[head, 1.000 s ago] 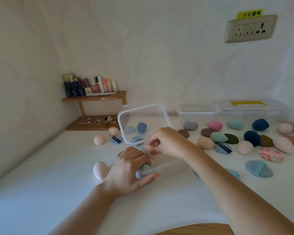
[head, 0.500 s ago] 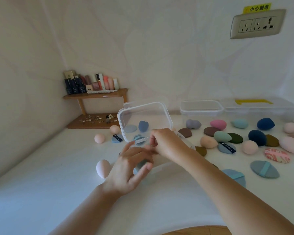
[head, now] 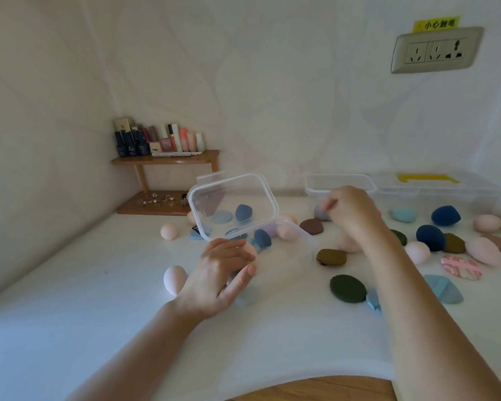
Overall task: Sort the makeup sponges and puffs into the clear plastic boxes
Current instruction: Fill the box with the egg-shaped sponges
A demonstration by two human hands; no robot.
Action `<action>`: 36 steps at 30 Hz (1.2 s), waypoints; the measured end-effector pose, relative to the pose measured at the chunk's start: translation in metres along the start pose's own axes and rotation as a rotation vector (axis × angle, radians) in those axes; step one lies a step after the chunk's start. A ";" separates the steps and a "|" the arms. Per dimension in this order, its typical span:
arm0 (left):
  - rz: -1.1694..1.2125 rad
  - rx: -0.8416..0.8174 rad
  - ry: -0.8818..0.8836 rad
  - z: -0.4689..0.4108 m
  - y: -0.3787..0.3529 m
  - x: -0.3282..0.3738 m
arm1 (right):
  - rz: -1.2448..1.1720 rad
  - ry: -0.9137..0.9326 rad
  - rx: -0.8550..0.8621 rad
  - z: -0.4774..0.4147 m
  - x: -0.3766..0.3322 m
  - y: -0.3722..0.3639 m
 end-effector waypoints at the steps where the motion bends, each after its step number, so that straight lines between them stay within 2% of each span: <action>1: -0.002 0.006 -0.006 -0.001 0.000 0.002 | 0.094 -0.055 -0.004 -0.010 0.014 0.000; 4: 0.004 0.014 -0.001 -0.001 0.000 0.002 | 0.447 -0.147 -0.222 -0.017 0.040 -0.008; 7: 0.004 0.019 -0.006 0.001 -0.001 0.000 | 0.499 -0.159 -0.347 -0.015 0.045 -0.014; 10: -0.006 0.026 -0.008 0.002 -0.002 -0.001 | 0.558 -0.119 -0.339 -0.015 0.043 -0.014; 12: -0.014 0.033 -0.002 0.002 -0.002 -0.001 | 0.502 -0.138 -0.297 -0.015 0.043 -0.015; 14: -0.023 0.037 -0.002 0.002 -0.001 0.000 | 0.324 -0.105 -0.161 -0.014 0.038 -0.008; 17: -0.023 0.038 -0.004 0.002 0.000 0.000 | -0.126 0.120 0.037 -0.005 0.008 0.009; 19: -0.019 0.033 -0.005 0.002 0.000 0.000 | -0.398 0.263 -0.038 0.008 -0.020 0.010; 23: -0.014 0.046 -0.005 0.000 0.000 0.002 | -0.294 0.467 -0.372 0.035 -0.051 -0.026; 29: 0.007 0.007 0.014 0.002 -0.002 -0.001 | -0.107 0.593 -0.583 0.049 -0.063 -0.045; 36: -0.005 -0.002 0.054 0.002 -0.004 -0.004 | -0.009 0.579 -0.557 0.043 -0.066 -0.066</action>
Point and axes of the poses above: each hand's wrist, its own z-axis away from the middle knuckle, its own y-axis out of the back of the hand, x = y × z, the point moved 4 cm from there along -z, towards the middle knuckle, and after that the axes turned 11 degrees about x, right-handed, at the moved point
